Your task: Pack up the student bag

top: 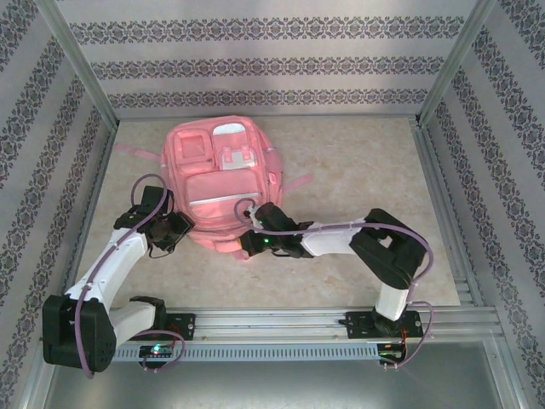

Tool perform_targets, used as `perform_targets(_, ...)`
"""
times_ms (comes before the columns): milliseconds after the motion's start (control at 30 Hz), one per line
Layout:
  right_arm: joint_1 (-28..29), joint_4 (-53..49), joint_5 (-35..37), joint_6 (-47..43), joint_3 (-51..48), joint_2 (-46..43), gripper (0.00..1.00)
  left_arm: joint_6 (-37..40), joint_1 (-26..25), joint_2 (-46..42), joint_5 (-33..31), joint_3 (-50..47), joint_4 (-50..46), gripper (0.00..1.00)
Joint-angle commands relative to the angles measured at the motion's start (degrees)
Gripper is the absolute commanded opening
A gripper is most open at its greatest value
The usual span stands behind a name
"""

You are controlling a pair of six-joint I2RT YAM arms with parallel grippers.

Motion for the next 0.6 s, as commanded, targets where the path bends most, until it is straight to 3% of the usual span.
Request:
perform_targets(0,0.63,1.76,1.14,6.83,1.43,5.47,0.0,-4.23,-1.07,-4.31,2.43,-0.54,-2.57,0.62)
perform_targets(233,2.27,2.48,-1.21,8.85,6.24,9.35,0.0,-10.9,-4.82,-6.3,2.21,-2.85,0.37,0.67)
perform_targets(567,2.86,4.1,-1.55,10.16,6.74,10.32,0.0,-16.05,-5.81,2.33,2.33,-5.95,13.29,0.58)
